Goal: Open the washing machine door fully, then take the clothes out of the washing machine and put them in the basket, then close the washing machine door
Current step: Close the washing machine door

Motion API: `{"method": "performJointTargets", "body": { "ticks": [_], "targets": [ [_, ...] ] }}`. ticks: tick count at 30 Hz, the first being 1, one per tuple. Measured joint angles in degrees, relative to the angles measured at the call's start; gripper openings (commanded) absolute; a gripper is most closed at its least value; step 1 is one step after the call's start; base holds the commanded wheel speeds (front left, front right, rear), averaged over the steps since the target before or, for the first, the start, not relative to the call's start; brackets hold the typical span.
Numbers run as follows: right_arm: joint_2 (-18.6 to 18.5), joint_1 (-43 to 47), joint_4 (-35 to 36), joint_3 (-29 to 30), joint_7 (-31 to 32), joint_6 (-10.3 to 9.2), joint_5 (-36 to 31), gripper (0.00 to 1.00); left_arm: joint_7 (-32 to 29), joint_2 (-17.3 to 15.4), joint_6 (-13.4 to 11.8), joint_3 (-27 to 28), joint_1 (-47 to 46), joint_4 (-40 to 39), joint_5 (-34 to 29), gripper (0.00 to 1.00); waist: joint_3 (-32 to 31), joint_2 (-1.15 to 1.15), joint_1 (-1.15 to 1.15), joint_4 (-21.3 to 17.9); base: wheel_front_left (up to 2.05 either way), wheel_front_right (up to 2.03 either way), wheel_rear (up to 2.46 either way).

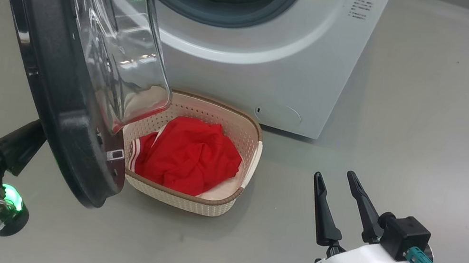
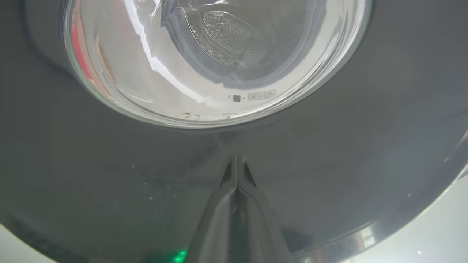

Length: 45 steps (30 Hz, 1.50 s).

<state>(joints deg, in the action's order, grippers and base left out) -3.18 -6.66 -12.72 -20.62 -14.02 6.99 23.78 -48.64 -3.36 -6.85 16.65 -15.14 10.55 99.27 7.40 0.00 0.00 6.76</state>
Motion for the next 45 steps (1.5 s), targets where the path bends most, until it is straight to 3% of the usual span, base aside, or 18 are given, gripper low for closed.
{"method": "performJointTargets", "body": {
  "ticks": [19, 45],
  "targets": [
    [0.01, -0.41, 0.42, -0.13, 0.0, -0.01, 0.82, 1.0, 2.45, 0.71, -0.42, -1.18, 0.57, -0.77, 2.16, 0.0, 0.61, 0.0, 0.0, -10.38, 0.0, 0.0, 0.0],
    [0.07, -1.15, 2.24, -0.46, 0.0, -0.09, 2.44, 1.0, 15.5, 1.29, -0.42, -3.96, -4.31, 2.94, 2.48, 0.0, 3.57, 0.0, 0.0, -22.64, 0.0, 0.0, 0.0]
  ]
}}
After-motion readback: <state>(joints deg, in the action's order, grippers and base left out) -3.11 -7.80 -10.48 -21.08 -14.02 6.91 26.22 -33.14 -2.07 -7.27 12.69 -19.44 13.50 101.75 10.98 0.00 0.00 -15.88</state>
